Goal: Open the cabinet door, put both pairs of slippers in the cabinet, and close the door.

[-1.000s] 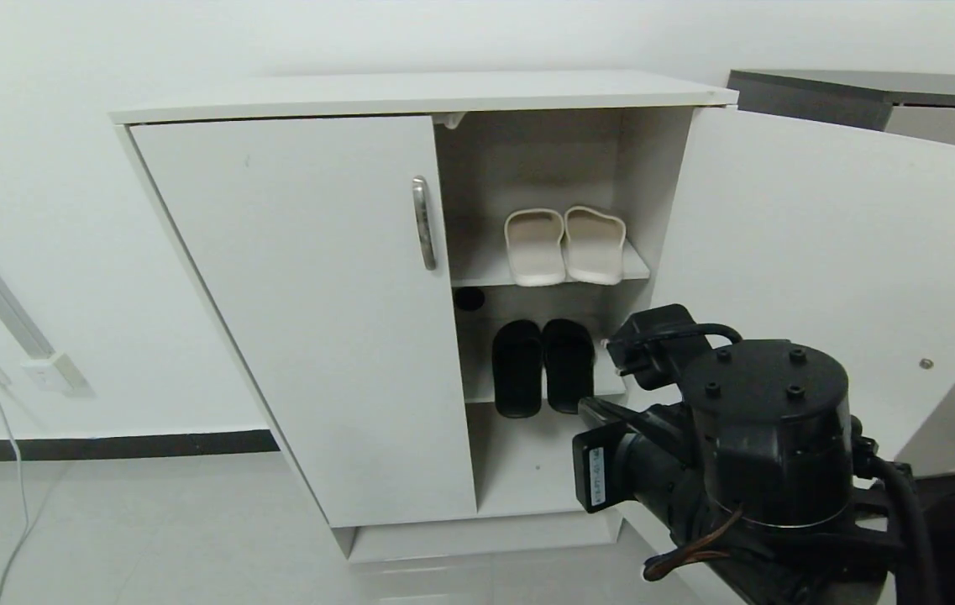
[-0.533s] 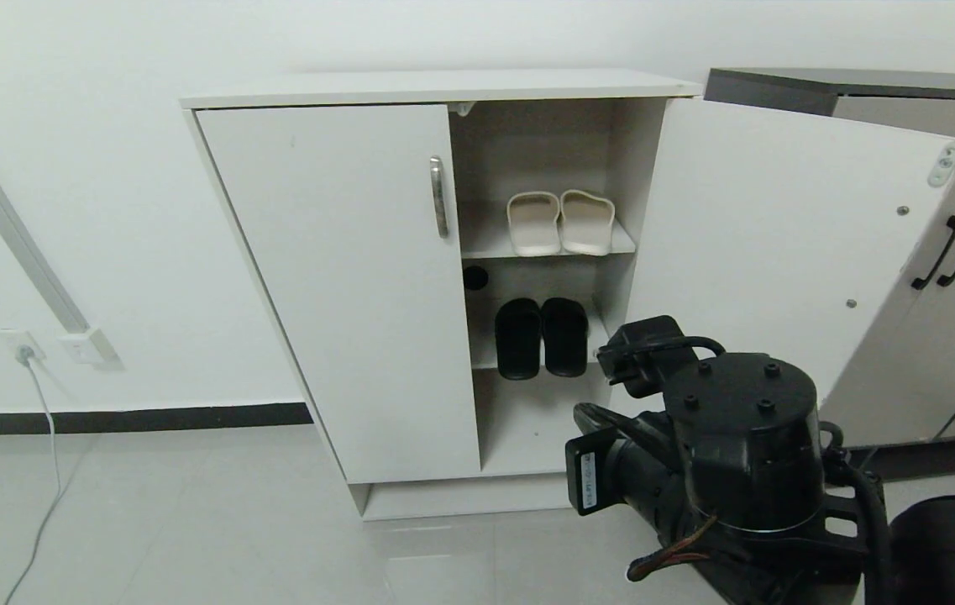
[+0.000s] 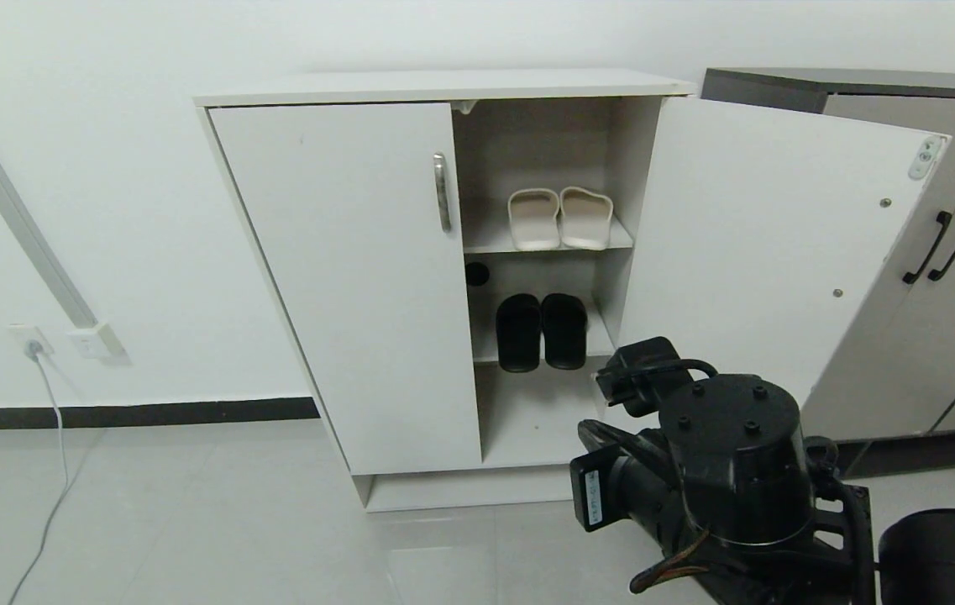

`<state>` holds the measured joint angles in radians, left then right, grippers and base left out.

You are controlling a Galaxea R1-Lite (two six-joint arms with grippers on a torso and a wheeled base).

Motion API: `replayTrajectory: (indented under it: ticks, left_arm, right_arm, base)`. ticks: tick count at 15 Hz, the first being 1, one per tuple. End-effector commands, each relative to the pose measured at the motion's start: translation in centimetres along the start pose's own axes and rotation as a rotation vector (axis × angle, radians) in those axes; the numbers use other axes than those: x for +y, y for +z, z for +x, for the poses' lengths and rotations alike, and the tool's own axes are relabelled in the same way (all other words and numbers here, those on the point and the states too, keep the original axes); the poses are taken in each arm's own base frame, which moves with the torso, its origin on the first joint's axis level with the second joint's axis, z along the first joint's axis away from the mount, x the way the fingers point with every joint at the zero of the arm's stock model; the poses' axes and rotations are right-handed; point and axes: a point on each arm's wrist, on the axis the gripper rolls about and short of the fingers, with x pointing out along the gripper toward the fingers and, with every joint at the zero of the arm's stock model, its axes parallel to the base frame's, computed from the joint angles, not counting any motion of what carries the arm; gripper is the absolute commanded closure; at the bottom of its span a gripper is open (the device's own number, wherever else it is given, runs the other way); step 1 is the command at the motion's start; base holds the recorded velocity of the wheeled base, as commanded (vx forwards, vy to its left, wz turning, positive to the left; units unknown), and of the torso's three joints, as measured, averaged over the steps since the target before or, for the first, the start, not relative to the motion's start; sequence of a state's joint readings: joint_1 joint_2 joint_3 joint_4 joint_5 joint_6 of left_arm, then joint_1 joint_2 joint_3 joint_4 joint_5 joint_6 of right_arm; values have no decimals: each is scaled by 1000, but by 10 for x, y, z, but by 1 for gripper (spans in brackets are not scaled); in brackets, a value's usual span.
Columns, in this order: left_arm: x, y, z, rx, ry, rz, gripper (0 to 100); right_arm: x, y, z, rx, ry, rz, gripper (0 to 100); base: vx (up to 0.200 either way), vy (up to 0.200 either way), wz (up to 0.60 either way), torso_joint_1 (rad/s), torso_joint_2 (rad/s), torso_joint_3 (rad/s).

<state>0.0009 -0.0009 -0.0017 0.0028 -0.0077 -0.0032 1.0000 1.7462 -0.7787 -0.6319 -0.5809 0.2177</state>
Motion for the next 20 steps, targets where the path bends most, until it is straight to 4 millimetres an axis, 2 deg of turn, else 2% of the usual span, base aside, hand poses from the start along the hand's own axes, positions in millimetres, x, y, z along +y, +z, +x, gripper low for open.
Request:
replayTrajectory:
  ticks: [1, 10, 14, 20]
  left_arm:
    - [0, 0, 0, 1, 1, 0, 100]
    - [0, 0, 0, 1, -1, 2, 100]
    - [0, 0, 0, 1, -1, 2, 100]
    - [0, 0, 0, 1, -1, 2, 100]
  right_arm:
    - [1, -4, 2, 11, -3, -8, 100]
    - [1, -3, 3, 11, -4, -9, 100]
    - [0, -5, 4, 15, -8, -11, 100]
    - [0, -4, 4, 15, -10, -10, 100]
  base:
    - [0, 0, 0, 0, 0, 0]
    - [0, 0, 0, 0, 0, 0]
    - [0, 0, 0, 6, -187, -297]
    - [0, 0, 0, 67, -506, -364]
